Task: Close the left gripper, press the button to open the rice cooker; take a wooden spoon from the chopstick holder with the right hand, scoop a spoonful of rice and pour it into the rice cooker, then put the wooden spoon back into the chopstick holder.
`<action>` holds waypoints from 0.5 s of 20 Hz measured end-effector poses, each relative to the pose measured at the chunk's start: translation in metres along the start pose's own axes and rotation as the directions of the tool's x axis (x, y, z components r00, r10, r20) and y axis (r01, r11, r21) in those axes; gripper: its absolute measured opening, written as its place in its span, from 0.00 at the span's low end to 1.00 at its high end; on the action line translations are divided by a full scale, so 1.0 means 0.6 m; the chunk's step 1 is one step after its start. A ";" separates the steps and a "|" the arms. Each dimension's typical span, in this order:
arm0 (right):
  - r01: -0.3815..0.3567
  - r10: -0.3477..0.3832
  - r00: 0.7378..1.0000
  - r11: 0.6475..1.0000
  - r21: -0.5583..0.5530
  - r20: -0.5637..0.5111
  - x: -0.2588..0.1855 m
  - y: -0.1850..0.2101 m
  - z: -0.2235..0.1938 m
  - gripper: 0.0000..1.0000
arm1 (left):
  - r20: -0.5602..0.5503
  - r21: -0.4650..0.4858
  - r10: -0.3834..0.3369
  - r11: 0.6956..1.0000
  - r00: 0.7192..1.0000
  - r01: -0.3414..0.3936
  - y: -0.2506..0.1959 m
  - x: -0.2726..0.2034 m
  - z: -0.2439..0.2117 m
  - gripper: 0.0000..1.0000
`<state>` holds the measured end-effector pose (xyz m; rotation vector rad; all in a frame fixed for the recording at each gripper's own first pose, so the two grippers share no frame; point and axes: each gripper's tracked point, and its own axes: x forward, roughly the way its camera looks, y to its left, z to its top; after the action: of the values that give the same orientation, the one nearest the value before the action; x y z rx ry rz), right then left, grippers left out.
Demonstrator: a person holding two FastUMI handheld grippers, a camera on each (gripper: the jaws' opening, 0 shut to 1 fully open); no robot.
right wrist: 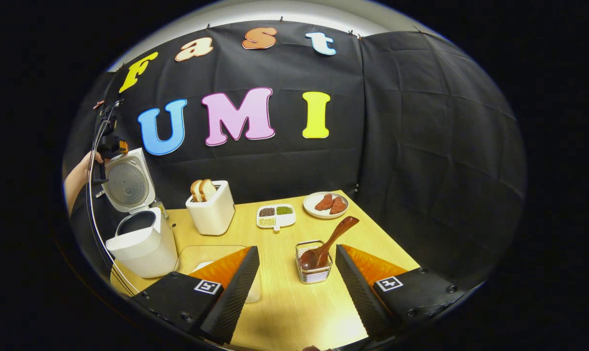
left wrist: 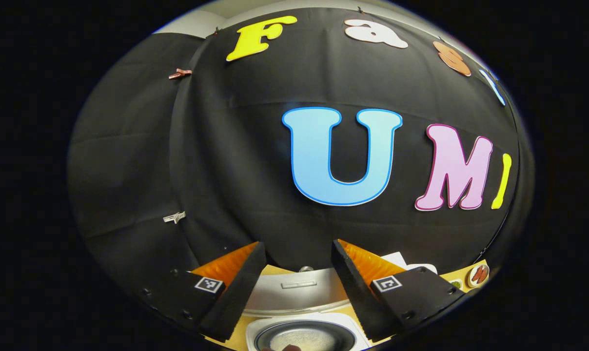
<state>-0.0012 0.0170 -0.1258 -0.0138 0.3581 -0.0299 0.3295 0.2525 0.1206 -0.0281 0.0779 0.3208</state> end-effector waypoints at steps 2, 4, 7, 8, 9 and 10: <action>-0.022 0.022 1.000 1.000 0.009 0.000 0.007 0.008 -0.001 0.99 | -0.035 -0.008 0.009 1.000 0.999 -0.009 -0.008 -0.022 -0.011 0.97; -0.045 0.045 0.999 0.999 0.030 -0.002 0.016 0.014 -0.005 0.99 | -0.071 -0.014 0.012 1.000 0.997 -0.013 -0.015 -0.051 -0.031 0.97; -0.089 0.091 0.996 0.994 0.069 -0.022 0.032 0.028 -0.020 0.99 | -0.128 -0.016 0.014 1.000 0.992 -0.016 -0.027 -0.100 -0.075 0.97; -0.102 0.104 0.994 0.992 0.075 -0.027 0.034 0.029 -0.023 0.99 | -0.146 -0.019 0.015 1.000 0.989 -0.018 -0.031 -0.119 -0.092 0.97; -0.117 0.120 0.992 0.990 0.079 -0.029 0.039 0.030 -0.027 0.98 | -0.164 -0.025 0.014 1.000 0.986 -0.018 -0.035 -0.134 -0.111 0.97; -0.132 0.135 0.990 0.988 0.081 -0.032 0.039 0.031 -0.030 0.99 | -0.180 -0.033 0.015 0.999 0.984 -0.022 -0.038 -0.150 -0.130 0.97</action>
<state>0.0148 0.0349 -0.1514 0.0884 0.3942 0.0887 0.2458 0.1992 0.0504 -0.0908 0.2520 0.3377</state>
